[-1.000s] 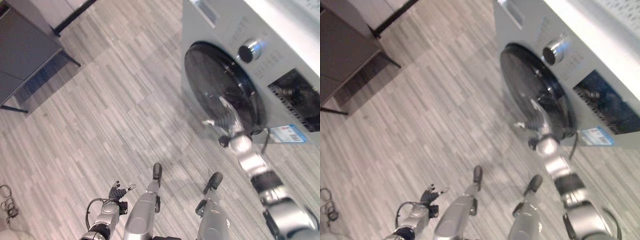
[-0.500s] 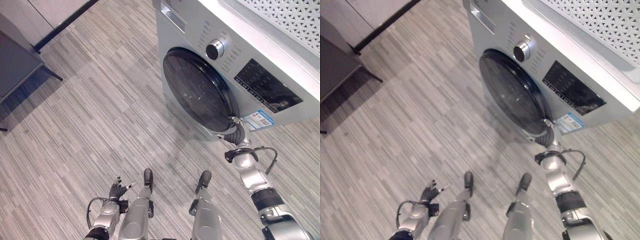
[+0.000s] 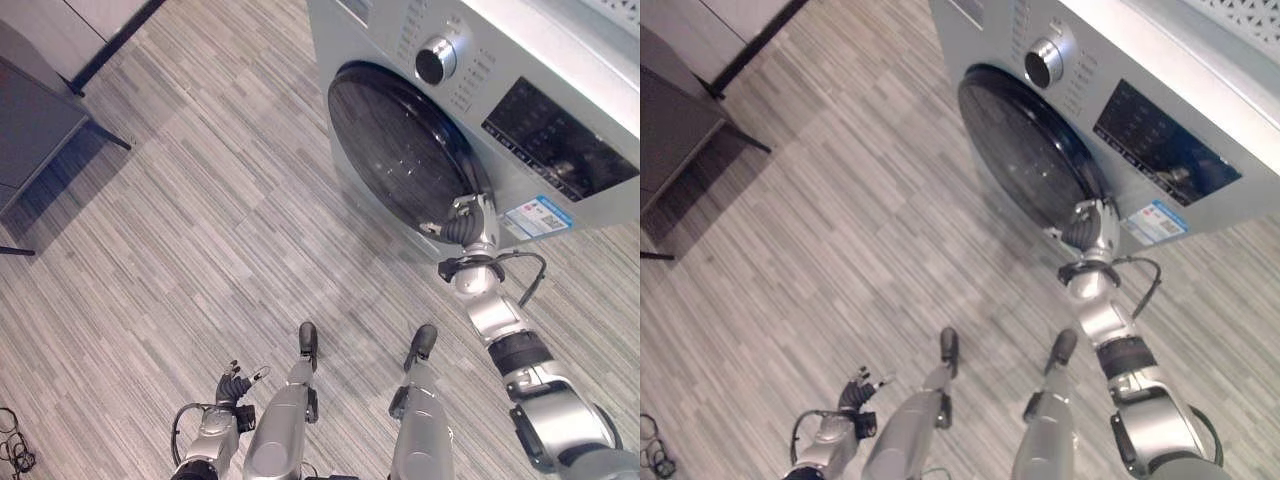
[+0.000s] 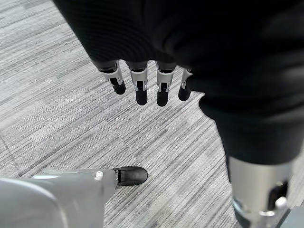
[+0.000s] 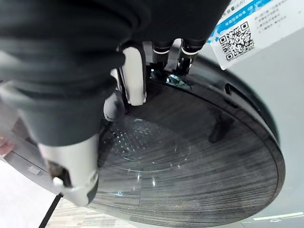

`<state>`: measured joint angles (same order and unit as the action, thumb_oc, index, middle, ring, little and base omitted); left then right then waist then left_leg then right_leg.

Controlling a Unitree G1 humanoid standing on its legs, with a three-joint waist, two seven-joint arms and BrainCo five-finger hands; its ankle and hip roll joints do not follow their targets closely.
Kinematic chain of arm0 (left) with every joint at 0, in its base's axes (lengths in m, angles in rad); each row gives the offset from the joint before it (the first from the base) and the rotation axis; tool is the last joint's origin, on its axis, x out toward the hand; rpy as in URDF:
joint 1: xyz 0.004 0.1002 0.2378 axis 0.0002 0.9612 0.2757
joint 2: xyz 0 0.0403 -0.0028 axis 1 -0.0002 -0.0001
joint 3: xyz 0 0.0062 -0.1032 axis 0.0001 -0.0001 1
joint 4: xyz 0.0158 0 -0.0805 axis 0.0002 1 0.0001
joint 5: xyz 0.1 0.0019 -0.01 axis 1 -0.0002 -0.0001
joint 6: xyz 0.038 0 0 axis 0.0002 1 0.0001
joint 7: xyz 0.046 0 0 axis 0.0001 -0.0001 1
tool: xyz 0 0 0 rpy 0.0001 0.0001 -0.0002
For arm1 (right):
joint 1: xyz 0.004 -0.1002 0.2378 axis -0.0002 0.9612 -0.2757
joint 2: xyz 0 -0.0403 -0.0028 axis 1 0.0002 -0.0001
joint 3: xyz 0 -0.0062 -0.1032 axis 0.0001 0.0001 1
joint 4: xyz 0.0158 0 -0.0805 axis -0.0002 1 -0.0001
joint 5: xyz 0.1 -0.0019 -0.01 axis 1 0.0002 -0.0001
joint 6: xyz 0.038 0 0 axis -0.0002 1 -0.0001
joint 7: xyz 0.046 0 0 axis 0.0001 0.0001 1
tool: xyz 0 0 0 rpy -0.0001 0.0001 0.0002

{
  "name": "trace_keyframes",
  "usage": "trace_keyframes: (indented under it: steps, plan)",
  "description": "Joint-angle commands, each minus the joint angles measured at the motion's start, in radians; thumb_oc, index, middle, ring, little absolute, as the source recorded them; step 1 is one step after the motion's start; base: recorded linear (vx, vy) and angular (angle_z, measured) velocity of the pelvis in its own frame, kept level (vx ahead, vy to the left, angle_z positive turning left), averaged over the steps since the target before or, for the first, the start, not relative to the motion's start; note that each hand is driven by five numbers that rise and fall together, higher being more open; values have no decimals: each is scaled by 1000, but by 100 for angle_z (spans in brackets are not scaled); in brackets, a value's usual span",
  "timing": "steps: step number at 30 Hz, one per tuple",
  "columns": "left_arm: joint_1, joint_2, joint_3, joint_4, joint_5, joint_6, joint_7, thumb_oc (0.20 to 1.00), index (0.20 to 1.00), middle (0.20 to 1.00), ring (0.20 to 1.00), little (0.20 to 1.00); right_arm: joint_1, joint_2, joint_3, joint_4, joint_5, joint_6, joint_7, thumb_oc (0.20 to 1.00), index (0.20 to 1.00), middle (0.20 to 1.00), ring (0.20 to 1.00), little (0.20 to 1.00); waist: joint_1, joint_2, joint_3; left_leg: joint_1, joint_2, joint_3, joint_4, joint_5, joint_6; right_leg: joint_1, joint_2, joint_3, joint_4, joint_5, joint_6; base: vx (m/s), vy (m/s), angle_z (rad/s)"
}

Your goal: Grab the laundry basket,head to the washer,open it,put in the laundry and shut it.

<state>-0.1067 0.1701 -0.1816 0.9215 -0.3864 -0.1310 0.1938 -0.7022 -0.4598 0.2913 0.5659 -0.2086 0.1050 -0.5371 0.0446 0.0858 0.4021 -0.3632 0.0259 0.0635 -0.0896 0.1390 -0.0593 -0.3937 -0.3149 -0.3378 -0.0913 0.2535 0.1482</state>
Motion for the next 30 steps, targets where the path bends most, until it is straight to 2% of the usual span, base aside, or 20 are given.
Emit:
trace_keyframes:
  steps: [1,4,8,9,10,13,18,19,20,27,28,29,30]
  plan:
    - [-44,47,-101,-6,-53,-38,29,1000,1000,1000,1000,1000,-342,-45,77,167,102,-50,72,1000,1000,1000,1000,1000,91,-11,-18,-15,9,-30,9,-73,-38,-45,-59,34,13,-41,49,-38,5,-18]
    - [-48,50,-113,-8,-63,-41,24,1000,1000,1000,1000,1000,-378,-21,112,212,160,-76,111,1000,1000,1000,1000,1000,99,-3,-17,-30,9,-30,8,-66,-41,-62,-58,34,13,-39,49,-37,15,-10]
    - [-58,60,-136,-12,-72,-36,11,1000,1000,1000,1000,1000,-401,55,150,268,410,-146,252,1000,1000,1000,1000,1000,122,11,-20,-56,7,-30,5,-55,-45,-88,-55,32,10,-33,49,-24,-2,-4]
    - [-58,60,-136,-12,-72,-36,11,1000,1000,1000,1000,1000,-401,55,150,268,410,-146,252,1000,1000,1000,1000,1000,122,11,-20,-56,7,-30,5,-55,-45,-88,-55,32,10,-33,49,53,-9,-7]
    - [-52,67,-148,-9,-74,-30,-7,1000,1000,1000,1000,1000,-414,87,176,279,519,-168,326,1000,1000,1000,1000,1000,137,17,-25,-52,16,-32,4,-73,-55,-84,-45,36,11,-55,61,65,-3,2]
    - [-39,62,-193,28,-74,-26,-39,1000,1000,1000,1000,1000,-415,177,180,355,704,-196,421,1000,1000,1000,1000,1000,157,22,-35,-58,20,-35,2,-66,-61,-83,-43,30,10,-56,59,30,14,-45]
    - [-23,59,-197,61,-66,-22,-31,1000,1000,1000,1000,1000,-414,219,206,371,678,-190,398,1000,1000,1000,1000,1000,168,15,-42,-40,25,-37,4,-68,-63,-57,-40,22,9,-63,55,10,16,23]
    - [-23,59,-197,61,-66,-22,-31,1000,1000,1000,1000,1000,-414,219,206,371,678,-190,398,805,805,805,805,805,168,15,-42,-39,25,-38,4,-68,-63,-56,-40,21,9,-63,55,28,8,18]
    - [-19,59,-198,61,-65,-23,-29,1000,1000,1000,1000,1000,-414,226,203,373,689,-186,406,200,200,200,200,200,171,13,-45,-34,26,-39,5,-69,-63,-49,-39,20,9,-64,54,27,1,8]
    - [-13,70,-201,90,-41,-12,-33,1000,1000,1000,1000,1000,-407,246,198,363,709,-181,410,200,200,200,200,200,210,-20,-65,21,36,-65,9,-80,-66,43,-43,-17,9,-83,50,51,-15,24]
    - [-13,70,-201,90,-41,-12,-33,1000,1000,1000,1000,1000,-407,246,198,363,709,-181,410,347,347,347,347,347,210,-20,-65,21,36,-65,9,-80,-66,43,-43,-17,9,-83,50,76,5,34]
    - [-13,69,-202,102,-32,-9,-36,1000,1000,1000,1000,1000,-396,250,195,369,698,-180,405,903,903,903,903,903,217,-30,-72,33,37,-72,9,-83,-66,64,-45,-26,10,-88,49,39,2,27]
    - [-12,69,-202,102,-32,-10,-36,1000,1000,1000,1000,1000,-396,250,195,369,698,-180,404,1000,1000,1000,1000,1000,217,-30,-72,33,37,-72,9,-84,-66,65,-45,-26,10,-88,49,59,-6,28]
